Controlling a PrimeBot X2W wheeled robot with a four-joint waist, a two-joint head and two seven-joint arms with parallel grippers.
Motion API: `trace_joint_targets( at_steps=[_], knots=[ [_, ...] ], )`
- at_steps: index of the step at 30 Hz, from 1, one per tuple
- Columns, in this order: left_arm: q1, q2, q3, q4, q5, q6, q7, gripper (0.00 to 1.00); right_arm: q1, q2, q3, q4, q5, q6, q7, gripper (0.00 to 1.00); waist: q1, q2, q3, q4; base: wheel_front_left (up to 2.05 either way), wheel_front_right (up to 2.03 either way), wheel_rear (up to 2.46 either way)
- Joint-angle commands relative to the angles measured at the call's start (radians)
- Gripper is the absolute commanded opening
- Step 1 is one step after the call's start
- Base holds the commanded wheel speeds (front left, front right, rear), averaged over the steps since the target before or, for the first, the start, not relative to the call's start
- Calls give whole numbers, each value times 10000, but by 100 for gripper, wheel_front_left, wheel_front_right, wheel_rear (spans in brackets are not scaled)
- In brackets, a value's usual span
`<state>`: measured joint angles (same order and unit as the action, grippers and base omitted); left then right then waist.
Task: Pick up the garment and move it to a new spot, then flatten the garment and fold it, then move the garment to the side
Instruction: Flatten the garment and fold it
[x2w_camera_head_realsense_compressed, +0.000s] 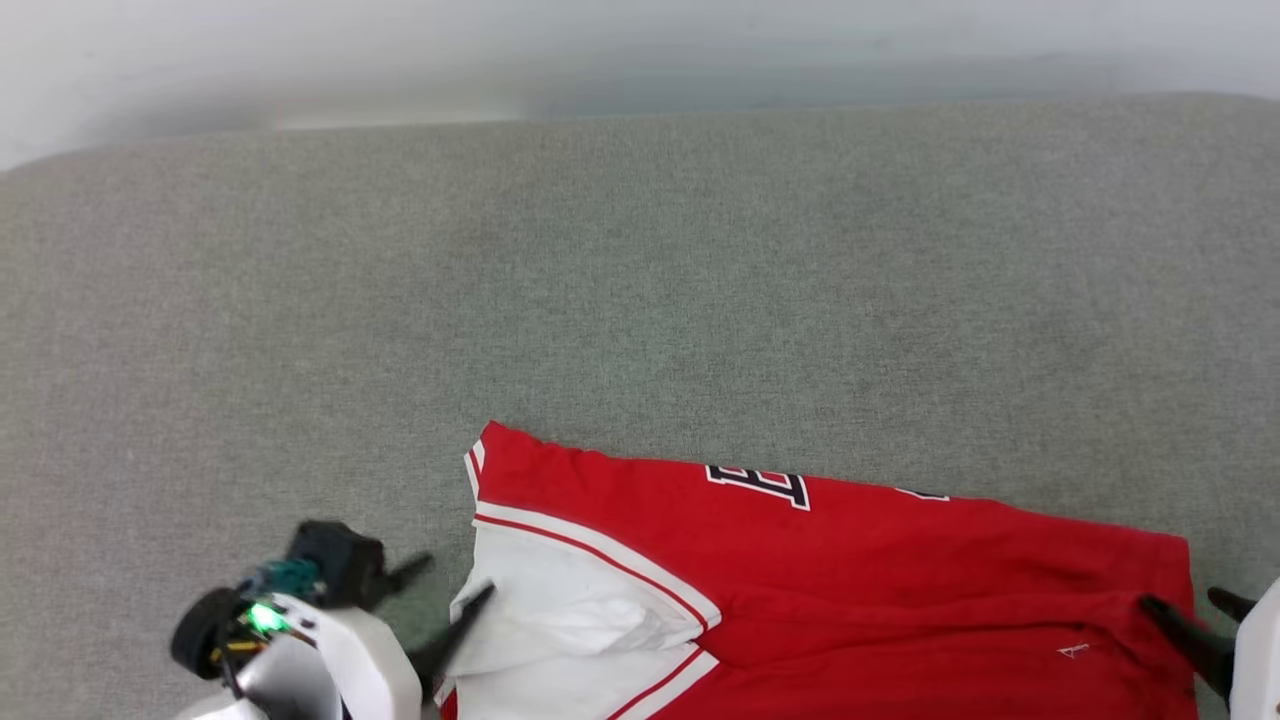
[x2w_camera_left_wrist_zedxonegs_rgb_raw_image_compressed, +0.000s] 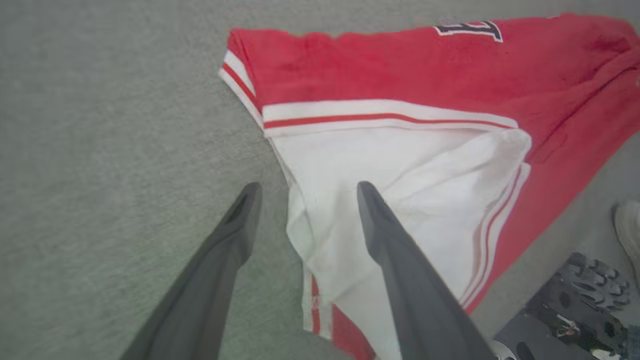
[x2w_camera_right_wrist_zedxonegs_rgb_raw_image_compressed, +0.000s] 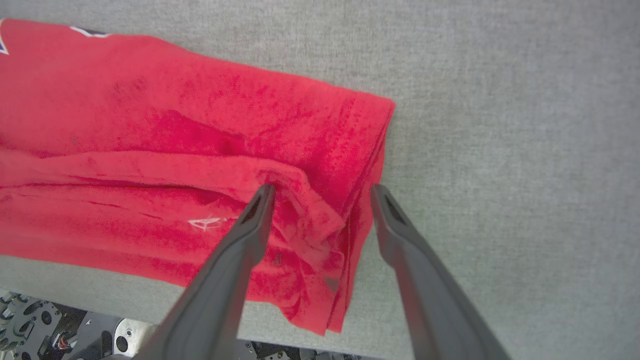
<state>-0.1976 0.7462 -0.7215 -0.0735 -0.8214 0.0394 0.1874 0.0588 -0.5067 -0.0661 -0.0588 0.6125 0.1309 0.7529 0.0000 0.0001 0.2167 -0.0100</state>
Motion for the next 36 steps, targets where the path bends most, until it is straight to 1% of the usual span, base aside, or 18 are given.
trace_joint_targets(
  at_steps=[1,4,7,11,13,16,17,18,19,21,24,26,27,31,36],
  knots=[
    [-171,-81,230,-54,150,262,-357,100,-144,97,-169,-121,91,-4,-18,100,0,-1,-177,-28,0,0,0],
    [-30,-243,659,-235,100,654,-1006,100,-139,374,-511,-540,249,-4,175,100,0,-1,-381,-69,0,0,0],
    [10,-371,1260,-398,183,1123,-1917,100,-162,705,-897,-1000,222,-2,343,100,0,-1,-481,-94,0,0,0],
    [45,-642,2042,-475,537,1631,-3596,100,-105,1288,-1418,-1479,-58,-2,593,100,0,-1,-533,-102,0,0,0],
    [128,-782,2385,-348,875,1990,-4151,100,13,1669,-1709,-1560,-326,-4,754,100,0,-1,-531,-111,0,0,0],
    [319,-1321,3128,-461,1281,2356,-4492,100,199,2232,-2088,-1591,-840,-2,960,100,0,-1,-516,-99,0,0,0],
    [374,-1500,3480,-590,1548,2370,-4519,100,250,2432,-2228,-1560,-967,-2,1016,100,0,-1,-495,-90,0,0,0],
    [374,-1500,3480,-590,1548,2370,-4519,100,250,2432,-2228,-1560,-967,-2,1016,100,0,-1,-495,-90,0,0,0],
    [597,-1913,4191,-940,2330,2276,-4534,100,295,2820,-2506,-1491,-1259,-2,1118,100,0,-1,-450,-59,0,0,0],
    [910,-2371,4844,-1233,3099,2138,-4527,100,342,3172,-2811,-1408,-1470,-2,1168,100,0,-1,-409,-25,0,0,0],
    [1220,-3110,5889,-1654,3887,1747,-4521,100,325,3623,-3267,-1212,-1769,-2,1130,100,0,-1,-329,40,0,0,0],
    [1437,-3498,6394,-1774,4339,1339,-4521,100,227,3846,-3498,-1020,-1925,-2,1095,100,0,-1,-263,85,0,0,0],
    [1437,-3498,6394,-1774,4339,1339,-4521,100,227,3846,-3498,-1020,-1925,-2,1095,100,0,-1,-263,85,0,0,0],
    [1594,-4085,7042,-1720,5032,509,-4522,100,-63,4082,-3834,-395,-2164,-2,960,100,0,-1,-134,173,0,0,0],
    [1556,-4755,7647,-1567,5513,-334,-4523,100,-370,4112,-3991,614,-2493,-2,807,100,0,-1,82,298,0,0,0]
  ],
)
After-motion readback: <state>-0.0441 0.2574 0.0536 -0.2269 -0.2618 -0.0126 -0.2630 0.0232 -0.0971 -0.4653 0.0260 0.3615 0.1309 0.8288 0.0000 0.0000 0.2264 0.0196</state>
